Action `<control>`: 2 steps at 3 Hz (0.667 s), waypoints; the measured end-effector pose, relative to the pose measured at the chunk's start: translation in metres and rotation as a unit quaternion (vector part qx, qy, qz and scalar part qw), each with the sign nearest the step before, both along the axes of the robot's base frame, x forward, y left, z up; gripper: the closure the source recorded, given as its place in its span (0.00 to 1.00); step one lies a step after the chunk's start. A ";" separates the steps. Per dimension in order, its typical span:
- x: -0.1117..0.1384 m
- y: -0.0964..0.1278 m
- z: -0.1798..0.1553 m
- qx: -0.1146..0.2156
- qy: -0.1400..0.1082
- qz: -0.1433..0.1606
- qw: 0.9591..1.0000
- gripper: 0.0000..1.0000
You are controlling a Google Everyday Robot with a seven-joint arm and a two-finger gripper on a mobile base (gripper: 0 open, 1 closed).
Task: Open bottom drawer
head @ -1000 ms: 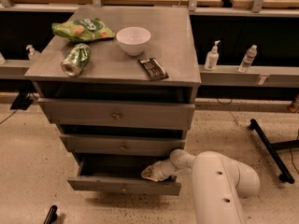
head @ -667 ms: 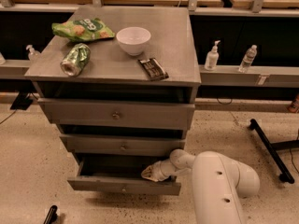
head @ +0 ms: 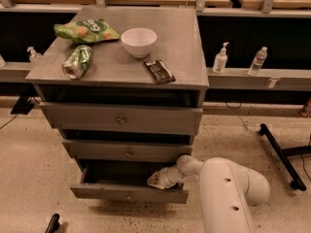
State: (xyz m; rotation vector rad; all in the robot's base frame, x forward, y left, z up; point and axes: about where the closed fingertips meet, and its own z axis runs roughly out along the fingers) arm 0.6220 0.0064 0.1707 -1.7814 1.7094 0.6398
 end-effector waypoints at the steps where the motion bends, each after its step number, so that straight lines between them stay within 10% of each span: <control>1: 0.002 0.000 0.000 0.000 0.000 0.000 1.000 0.70; 2: 0.002 0.000 0.000 0.000 0.000 0.000 1.000 0.67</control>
Offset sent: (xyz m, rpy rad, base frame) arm -0.0175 -0.0009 0.0386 -0.0122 -0.0610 -0.1357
